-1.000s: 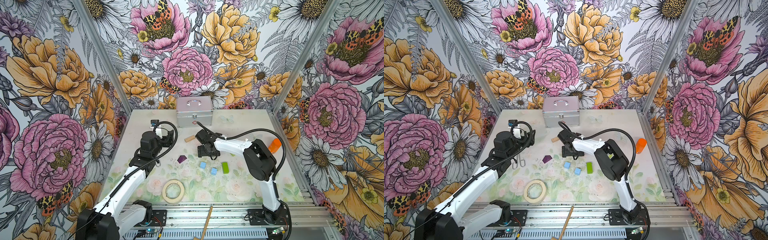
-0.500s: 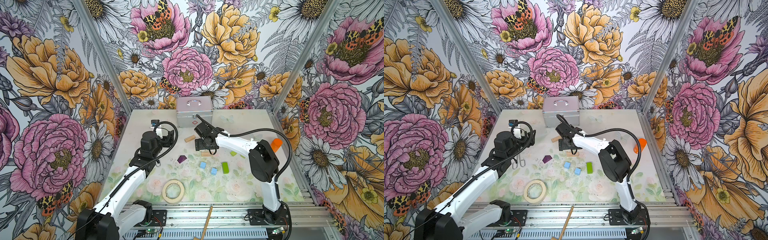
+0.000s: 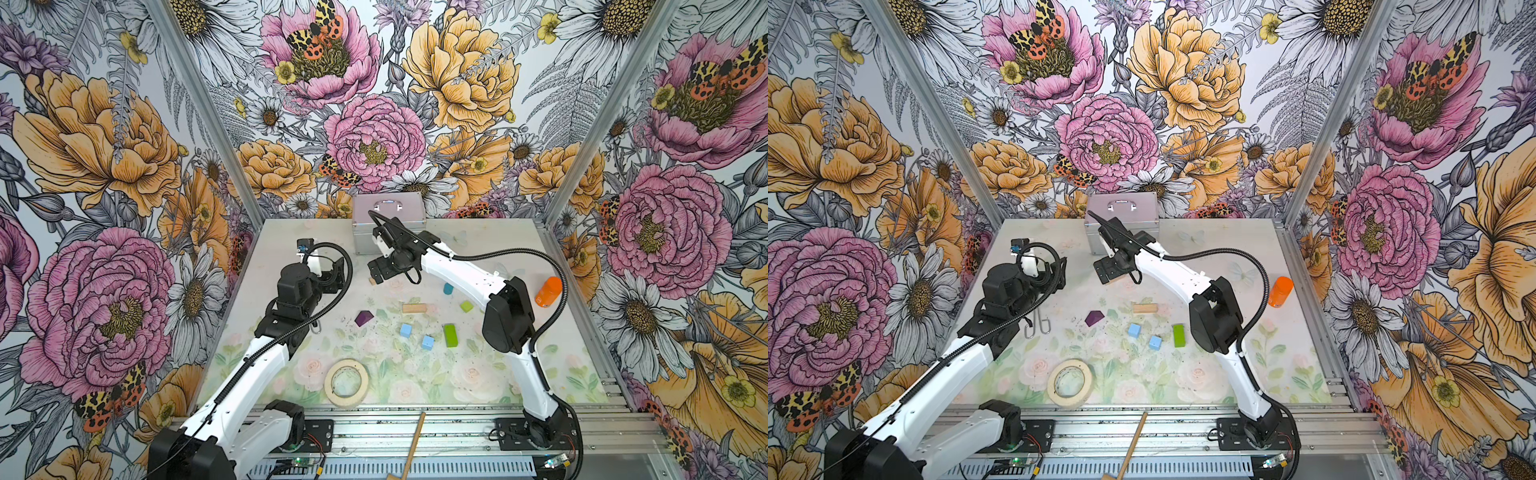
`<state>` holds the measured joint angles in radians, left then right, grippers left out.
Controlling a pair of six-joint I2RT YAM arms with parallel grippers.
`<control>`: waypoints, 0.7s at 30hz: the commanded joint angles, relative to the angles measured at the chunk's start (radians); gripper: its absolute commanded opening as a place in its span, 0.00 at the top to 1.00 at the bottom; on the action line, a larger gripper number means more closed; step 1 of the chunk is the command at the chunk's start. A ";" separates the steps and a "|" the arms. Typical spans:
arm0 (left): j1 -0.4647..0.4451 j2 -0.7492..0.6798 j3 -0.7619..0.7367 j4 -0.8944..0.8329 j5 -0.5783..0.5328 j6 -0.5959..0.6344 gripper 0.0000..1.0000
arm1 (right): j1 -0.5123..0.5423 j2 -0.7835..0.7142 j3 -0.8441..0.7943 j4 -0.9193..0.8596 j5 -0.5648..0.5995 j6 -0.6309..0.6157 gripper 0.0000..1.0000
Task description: Build the wood block tower
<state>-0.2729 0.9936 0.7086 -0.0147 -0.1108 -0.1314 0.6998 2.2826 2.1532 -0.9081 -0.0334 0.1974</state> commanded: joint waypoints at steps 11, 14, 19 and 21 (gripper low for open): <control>-0.004 -0.024 -0.007 0.013 -0.058 0.012 0.16 | -0.029 0.205 0.196 -0.088 -0.107 -0.193 0.02; -0.005 -0.024 -0.010 0.015 -0.060 0.012 0.16 | -0.030 0.252 0.247 -0.087 -0.118 -0.197 0.02; -0.003 -0.020 -0.010 0.015 -0.061 0.015 0.16 | -0.027 0.324 0.332 -0.087 -0.095 -0.199 0.01; -0.002 -0.020 -0.010 0.015 -0.062 0.015 0.16 | -0.028 0.347 0.360 -0.087 -0.077 -0.194 0.00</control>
<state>-0.2729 0.9874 0.7086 -0.0135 -0.1497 -0.1280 0.6670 2.5946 2.4596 -0.9951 -0.1284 0.0158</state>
